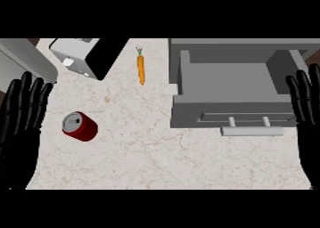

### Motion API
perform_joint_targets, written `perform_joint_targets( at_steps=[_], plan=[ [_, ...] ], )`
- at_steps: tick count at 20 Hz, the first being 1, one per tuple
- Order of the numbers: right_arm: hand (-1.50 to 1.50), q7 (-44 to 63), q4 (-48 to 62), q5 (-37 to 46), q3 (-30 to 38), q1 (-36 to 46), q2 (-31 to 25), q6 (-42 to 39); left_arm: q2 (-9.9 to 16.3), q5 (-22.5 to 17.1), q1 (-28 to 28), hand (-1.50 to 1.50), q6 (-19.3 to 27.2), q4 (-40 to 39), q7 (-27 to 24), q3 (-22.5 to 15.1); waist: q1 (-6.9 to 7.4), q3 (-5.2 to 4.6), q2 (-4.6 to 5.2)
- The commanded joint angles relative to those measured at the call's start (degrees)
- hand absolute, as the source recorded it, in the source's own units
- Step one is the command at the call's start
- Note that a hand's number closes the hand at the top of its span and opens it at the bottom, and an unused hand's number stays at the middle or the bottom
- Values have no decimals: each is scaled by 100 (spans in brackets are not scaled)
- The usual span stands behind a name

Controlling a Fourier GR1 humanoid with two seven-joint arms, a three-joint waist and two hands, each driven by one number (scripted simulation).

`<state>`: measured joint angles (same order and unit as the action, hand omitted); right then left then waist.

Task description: Pick up the can, place it into the drawer and close the drawer

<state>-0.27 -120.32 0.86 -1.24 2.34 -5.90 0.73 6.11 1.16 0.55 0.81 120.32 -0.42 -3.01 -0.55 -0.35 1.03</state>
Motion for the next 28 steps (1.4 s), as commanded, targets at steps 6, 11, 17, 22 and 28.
perform_joint_targets(
  at_steps=[6,11,17,22,28],
  plan=[
    [-150,158,118,-137,-97,-125,62,-103,1173,-2773,-195,-150,-2540,-481,-356,642,49,18,-87],
    [-150,1278,-26,79,401,-870,149,554,2195,-3055,245,-150,-2956,-1348,627,1372,18,29,-105],
    [-150,738,-11,-654,1074,-1437,-59,32,2792,-4056,132,-150,-3630,-1661,1069,2057,42,38,-111],
    [-150,572,86,-1081,1474,-1660,-147,-430,2683,-4135,122,-150,-3741,-1766,1273,2276,44,38,-109],
    [-150,433,77,-1654,2093,-1922,-359,-908,3010,-5068,109,-150,-3579,-1676,1986,2576,46,40,-113]
  ],
)
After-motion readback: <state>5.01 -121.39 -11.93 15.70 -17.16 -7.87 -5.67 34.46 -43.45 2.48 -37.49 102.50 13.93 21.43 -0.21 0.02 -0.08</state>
